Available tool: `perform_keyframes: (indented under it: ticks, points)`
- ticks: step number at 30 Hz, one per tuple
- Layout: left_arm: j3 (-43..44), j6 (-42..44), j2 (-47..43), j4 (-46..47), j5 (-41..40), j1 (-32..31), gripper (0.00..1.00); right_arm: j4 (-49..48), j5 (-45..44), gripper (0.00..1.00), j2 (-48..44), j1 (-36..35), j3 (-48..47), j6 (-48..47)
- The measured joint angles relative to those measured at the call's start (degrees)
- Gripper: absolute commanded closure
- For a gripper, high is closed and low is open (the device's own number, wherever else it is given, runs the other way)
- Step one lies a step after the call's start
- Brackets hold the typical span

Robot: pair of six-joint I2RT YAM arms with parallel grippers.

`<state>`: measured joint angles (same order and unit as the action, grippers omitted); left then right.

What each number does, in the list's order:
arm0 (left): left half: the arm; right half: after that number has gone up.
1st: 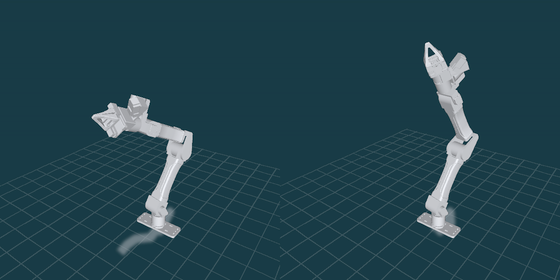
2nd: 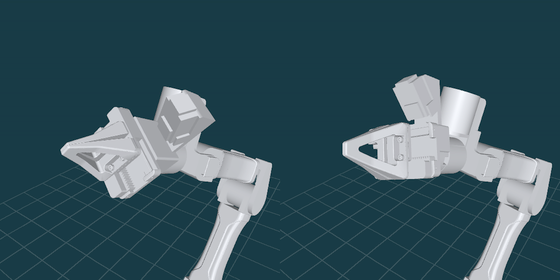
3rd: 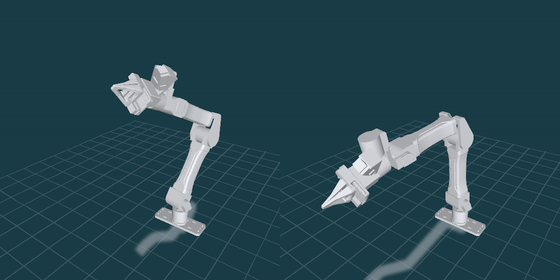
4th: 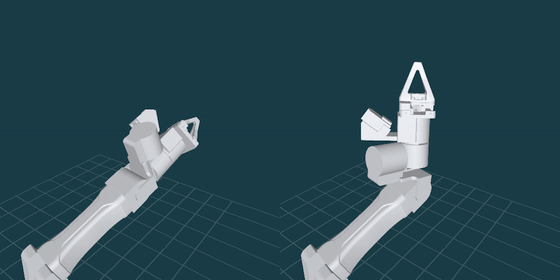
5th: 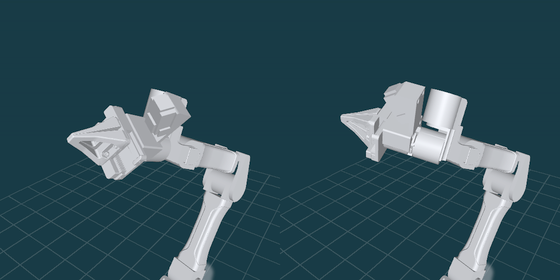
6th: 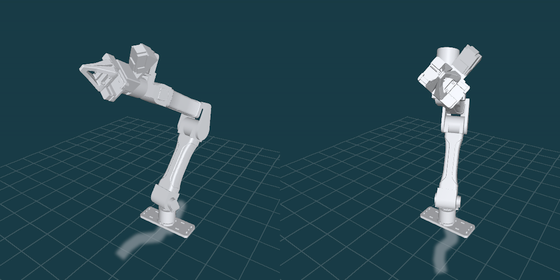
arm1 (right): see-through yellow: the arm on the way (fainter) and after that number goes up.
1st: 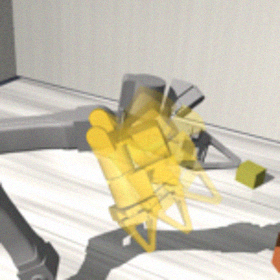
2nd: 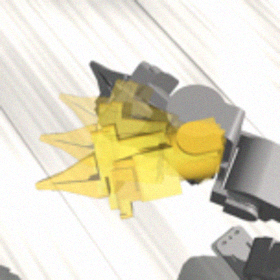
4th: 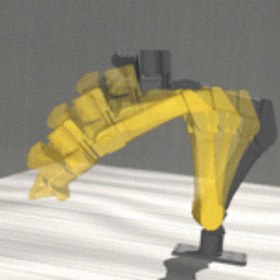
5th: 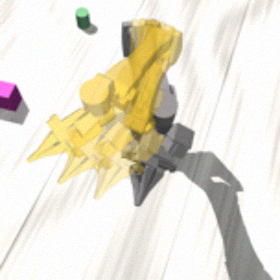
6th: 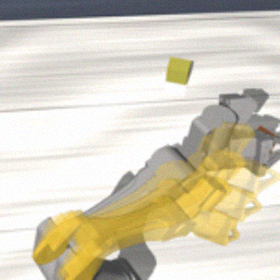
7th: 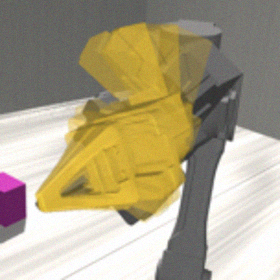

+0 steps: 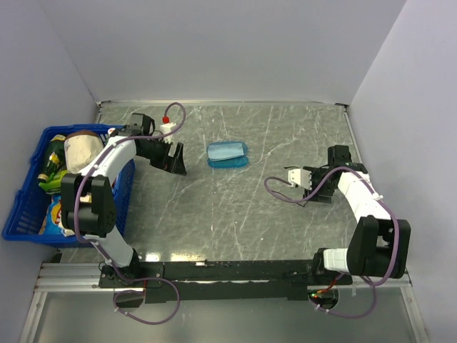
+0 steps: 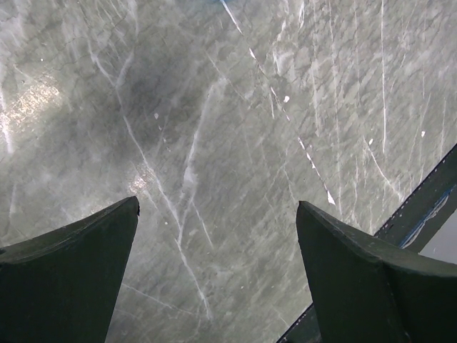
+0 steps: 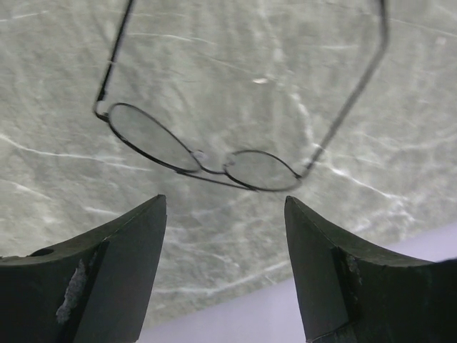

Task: Organize the sunglasses
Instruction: Adjust the sunglasses at the corner of the board.

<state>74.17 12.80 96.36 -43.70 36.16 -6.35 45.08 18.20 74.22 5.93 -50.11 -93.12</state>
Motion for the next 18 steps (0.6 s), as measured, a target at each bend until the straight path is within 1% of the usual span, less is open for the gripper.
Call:
perform_keyframes:
  ticks: [6,12,18]
  points:
    - [-0.4,-0.1,0.0,0.6,0.0,0.0,0.03,-0.8,0.4,0.36,0.9,0.0,1.5,-1.5]
    - [-0.6,-0.2,0.0,1.0,0.0,0.0,0.04,-1.6,1.0,0.40,1.5,0.0,1.5,-2.4]
    - [-0.6,-0.2,0.0,1.0,0.1,0.1,0.03,-2.2,1.0,0.45,4.5,0.0,1.5,-2.8]
